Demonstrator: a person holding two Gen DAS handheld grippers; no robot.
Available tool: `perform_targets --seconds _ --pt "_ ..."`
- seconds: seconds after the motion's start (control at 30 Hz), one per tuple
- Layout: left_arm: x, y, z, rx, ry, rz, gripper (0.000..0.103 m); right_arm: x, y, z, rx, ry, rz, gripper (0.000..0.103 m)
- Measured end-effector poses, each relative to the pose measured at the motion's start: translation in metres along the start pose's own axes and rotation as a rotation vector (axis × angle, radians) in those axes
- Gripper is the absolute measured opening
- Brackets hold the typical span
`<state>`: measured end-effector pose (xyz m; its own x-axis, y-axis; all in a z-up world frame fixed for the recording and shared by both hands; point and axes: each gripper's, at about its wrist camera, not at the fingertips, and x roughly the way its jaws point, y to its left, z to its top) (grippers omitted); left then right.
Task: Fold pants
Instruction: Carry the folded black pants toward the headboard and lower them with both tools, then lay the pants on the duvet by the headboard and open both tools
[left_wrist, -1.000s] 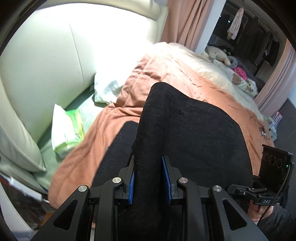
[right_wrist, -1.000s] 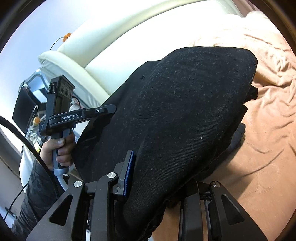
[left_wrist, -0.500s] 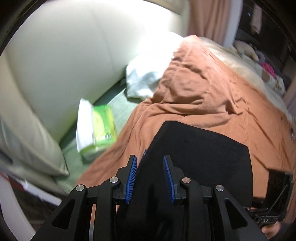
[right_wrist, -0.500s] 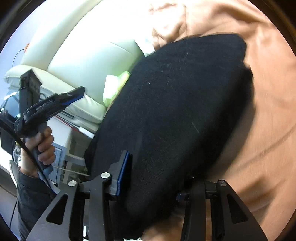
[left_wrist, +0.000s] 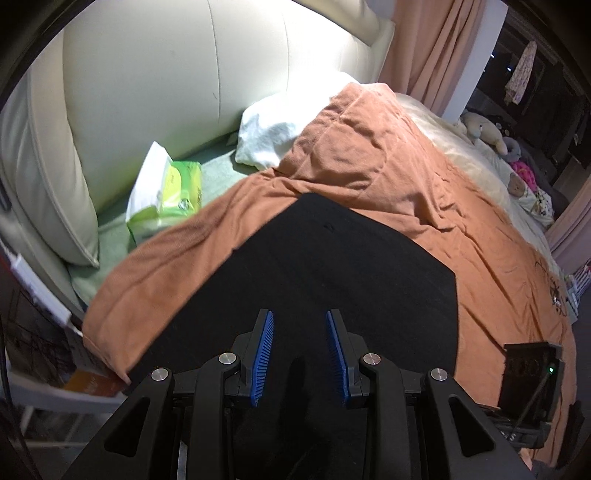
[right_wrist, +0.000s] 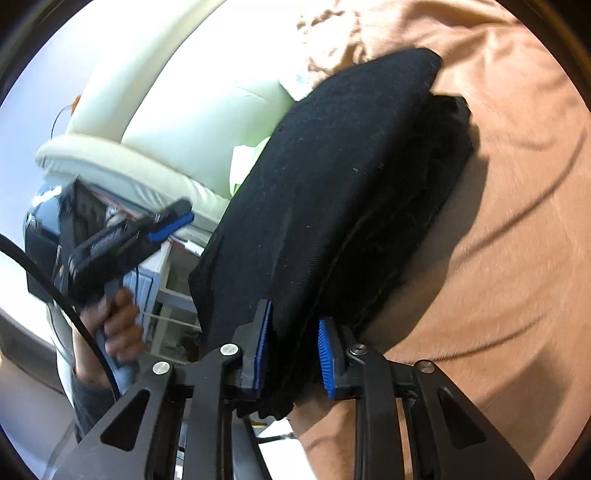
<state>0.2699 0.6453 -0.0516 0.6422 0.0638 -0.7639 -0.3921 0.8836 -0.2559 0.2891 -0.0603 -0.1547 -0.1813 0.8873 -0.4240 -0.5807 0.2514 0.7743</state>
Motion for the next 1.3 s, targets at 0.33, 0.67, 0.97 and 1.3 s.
perform_targets --seconds 0.33,0.67,0.97,1.3 --pt "-0.018 -0.013 -0.043 -0.049 -0.013 -0.007 0.031 -0.059 0.032 -0.022 -0.156 0.006 -0.136 0.024" --pt "-0.013 -0.023 -0.054 -0.050 -0.045 0.018 0.031 -0.102 0.075 -0.003 -0.323 -0.074 -0.261 0.024" --pt "0.025 -0.027 -0.054 -0.007 -0.060 0.112 0.031 -0.069 0.089 0.026 -0.410 -0.088 -0.280 0.024" --pt "0.035 -0.018 -0.075 -0.088 0.000 0.106 0.031 -0.016 0.050 0.025 -0.432 0.003 -0.393 0.023"
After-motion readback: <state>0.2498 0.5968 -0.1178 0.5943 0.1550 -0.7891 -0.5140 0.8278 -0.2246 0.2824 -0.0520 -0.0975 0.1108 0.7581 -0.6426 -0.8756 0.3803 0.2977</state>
